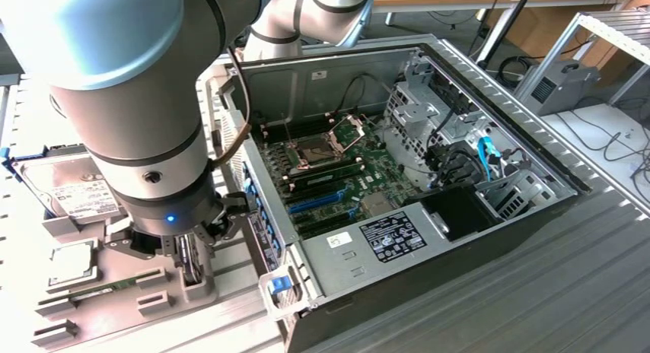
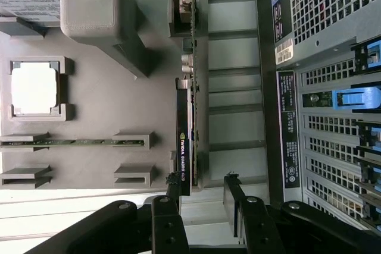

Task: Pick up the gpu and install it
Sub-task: 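Pick up the gpu and move the gpu toward the slot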

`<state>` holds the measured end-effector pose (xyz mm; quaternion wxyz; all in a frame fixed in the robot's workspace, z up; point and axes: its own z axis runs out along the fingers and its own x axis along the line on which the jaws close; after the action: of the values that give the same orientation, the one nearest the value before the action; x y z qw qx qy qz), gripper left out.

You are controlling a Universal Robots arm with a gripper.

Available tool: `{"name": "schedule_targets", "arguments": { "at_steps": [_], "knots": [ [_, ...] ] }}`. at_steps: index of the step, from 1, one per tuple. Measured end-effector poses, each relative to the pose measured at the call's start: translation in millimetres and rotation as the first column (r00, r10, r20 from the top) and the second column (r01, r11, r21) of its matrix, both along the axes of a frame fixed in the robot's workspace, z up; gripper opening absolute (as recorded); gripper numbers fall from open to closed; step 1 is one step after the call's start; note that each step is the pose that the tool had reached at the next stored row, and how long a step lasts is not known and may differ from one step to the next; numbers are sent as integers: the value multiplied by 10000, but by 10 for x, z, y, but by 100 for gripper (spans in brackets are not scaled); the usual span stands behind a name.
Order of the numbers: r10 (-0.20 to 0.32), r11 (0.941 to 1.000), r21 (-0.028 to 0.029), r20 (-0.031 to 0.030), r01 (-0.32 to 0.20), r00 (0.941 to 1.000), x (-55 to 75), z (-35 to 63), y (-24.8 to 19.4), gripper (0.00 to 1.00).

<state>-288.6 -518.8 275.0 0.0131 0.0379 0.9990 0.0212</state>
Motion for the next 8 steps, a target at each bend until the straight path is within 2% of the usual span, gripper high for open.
{"name": "schedule_targets", "arguments": {
  "at_steps": [8],
  "knots": [
    [0,10000,0,1,0,10000,0,-15,2,42]
  ]
}}
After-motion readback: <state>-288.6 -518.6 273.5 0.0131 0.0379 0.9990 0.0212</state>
